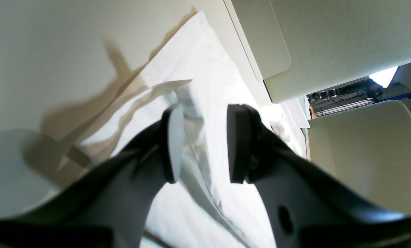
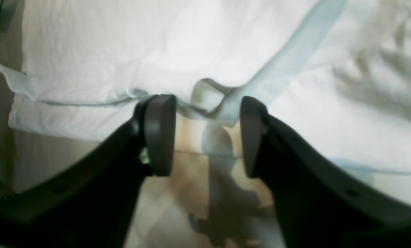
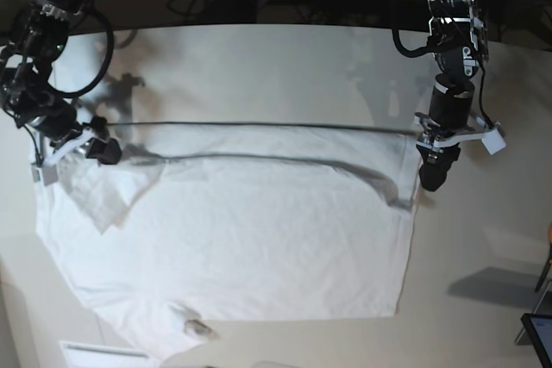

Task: Fold the T-shirt properly
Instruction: 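Open and raise the right gripper, move it over the sleeve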

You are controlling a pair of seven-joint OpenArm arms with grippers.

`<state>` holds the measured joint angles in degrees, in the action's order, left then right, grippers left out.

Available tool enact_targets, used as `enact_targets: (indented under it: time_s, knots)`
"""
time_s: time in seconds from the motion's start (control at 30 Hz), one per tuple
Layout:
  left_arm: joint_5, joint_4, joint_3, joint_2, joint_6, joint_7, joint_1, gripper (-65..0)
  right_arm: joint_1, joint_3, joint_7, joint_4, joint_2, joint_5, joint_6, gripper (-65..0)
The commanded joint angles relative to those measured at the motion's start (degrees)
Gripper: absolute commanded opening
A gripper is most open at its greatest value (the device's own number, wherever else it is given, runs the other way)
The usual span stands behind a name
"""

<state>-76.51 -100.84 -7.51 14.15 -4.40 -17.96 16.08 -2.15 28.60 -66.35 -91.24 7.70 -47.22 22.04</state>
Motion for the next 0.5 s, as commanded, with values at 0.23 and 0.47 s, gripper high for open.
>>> enact_targets:
  time_s: [0.23,0.47]
  knots:
    - [-0.1,-0.7,-0.3,0.7,1.1,1.0,-0.4,-43.7,3.2,0.1,-1.1,-0.6,0.8,-1.1,0.3,-65.0]
    - [-0.1,-0.7,-0.3,0.7,1.1,1.0,-0.4,-43.7,7.4,0.1,-3.5,-0.5,0.7,-1.1,0.0,-65.0]
